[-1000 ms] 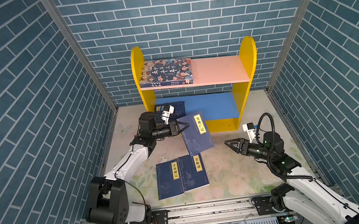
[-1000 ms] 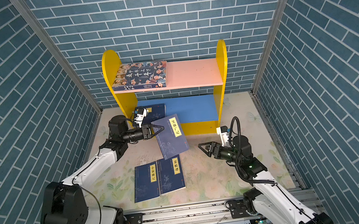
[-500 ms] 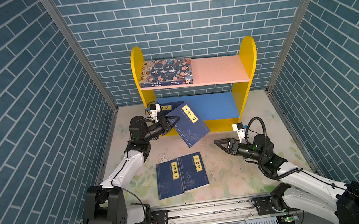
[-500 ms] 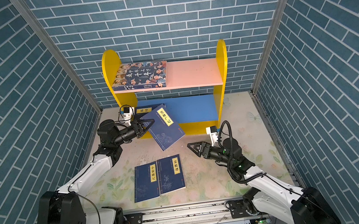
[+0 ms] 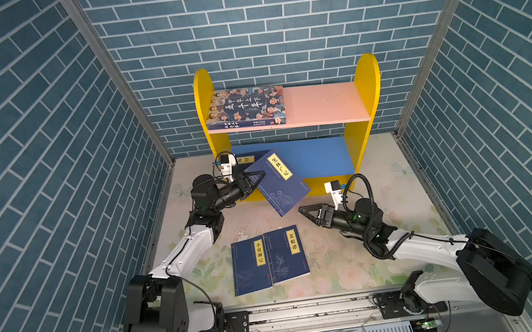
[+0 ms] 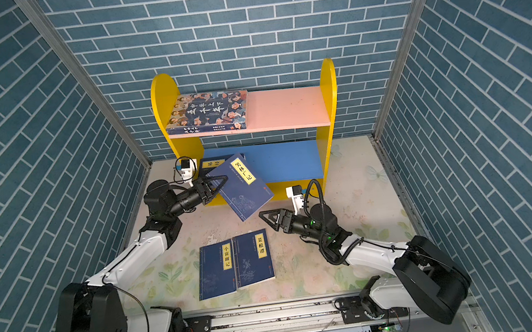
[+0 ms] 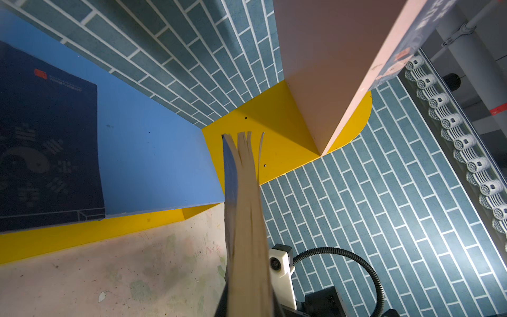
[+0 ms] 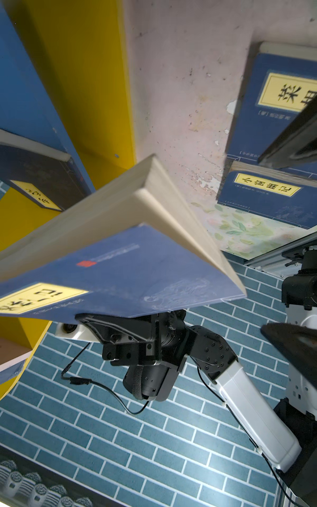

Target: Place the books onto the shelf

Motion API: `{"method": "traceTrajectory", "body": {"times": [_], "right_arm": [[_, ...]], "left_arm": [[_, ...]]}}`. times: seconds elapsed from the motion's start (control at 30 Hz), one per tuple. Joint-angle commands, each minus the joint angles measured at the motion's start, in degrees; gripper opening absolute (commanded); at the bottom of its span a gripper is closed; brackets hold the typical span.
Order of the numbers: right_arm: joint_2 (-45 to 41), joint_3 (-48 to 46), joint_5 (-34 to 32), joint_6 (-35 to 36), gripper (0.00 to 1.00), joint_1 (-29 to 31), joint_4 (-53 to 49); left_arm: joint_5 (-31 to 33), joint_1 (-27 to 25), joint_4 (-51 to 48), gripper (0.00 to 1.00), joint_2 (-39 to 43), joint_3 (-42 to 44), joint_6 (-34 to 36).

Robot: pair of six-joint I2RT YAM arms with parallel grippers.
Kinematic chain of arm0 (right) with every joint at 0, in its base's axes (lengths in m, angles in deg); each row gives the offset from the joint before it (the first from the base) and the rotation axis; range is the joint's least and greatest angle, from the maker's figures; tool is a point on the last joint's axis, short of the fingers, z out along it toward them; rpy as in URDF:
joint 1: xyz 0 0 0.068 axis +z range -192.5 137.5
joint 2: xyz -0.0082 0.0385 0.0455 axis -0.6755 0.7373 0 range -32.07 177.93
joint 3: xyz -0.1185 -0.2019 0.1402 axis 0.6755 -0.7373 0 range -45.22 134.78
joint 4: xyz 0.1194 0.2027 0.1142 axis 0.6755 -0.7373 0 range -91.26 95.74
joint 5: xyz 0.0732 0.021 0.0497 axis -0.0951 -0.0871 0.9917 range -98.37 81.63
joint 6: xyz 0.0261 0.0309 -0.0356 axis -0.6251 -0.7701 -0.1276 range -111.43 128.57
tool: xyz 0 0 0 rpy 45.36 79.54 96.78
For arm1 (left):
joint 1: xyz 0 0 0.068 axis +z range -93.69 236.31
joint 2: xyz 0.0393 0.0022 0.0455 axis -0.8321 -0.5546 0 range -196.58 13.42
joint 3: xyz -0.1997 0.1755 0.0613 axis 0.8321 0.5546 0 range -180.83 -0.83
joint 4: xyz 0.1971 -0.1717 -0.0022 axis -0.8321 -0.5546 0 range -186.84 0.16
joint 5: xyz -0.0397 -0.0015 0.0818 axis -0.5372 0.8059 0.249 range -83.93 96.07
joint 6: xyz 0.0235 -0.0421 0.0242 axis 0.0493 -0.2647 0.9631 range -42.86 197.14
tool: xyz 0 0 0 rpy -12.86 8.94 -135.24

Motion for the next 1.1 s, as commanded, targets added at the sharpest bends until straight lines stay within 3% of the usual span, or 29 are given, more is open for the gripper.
{"method": "traceTrajectory", "body": {"times": [0.0, 0.4, 0.63, 0.87, 1.07], "right_arm": [[2.7, 2.6, -1.3, -2.5, 0.88, 1.2, 7.7], [16.4, 5.1, -5.6, -8.7, 0.79, 1.9, 27.5], [18.8, 8.4, -6.1, -9.1, 0.74, 2.1, 27.7], [21.1, 11.2, -5.4, -9.2, 0.48, 2.2, 27.7], [22.3, 12.4, -4.6, -9.1, 0.13, 2.2, 27.6]], "left_arm": [[-0.1, 0.2, 4.0, 0.0, 1.7, 0.3, -0.5], [0.4, 0.2, 7.4, 0.0, 1.6, 1.3, -1.8], [1.1, 0.2, 7.8, 0.0, 1.3, 2.1, -3.7], [1.8, 0.2, 7.9, 0.0, 1.4, 3.7, -4.1], [2.2, 0.2, 6.7, 0.0, 1.5, 4.8, -3.3]]}}
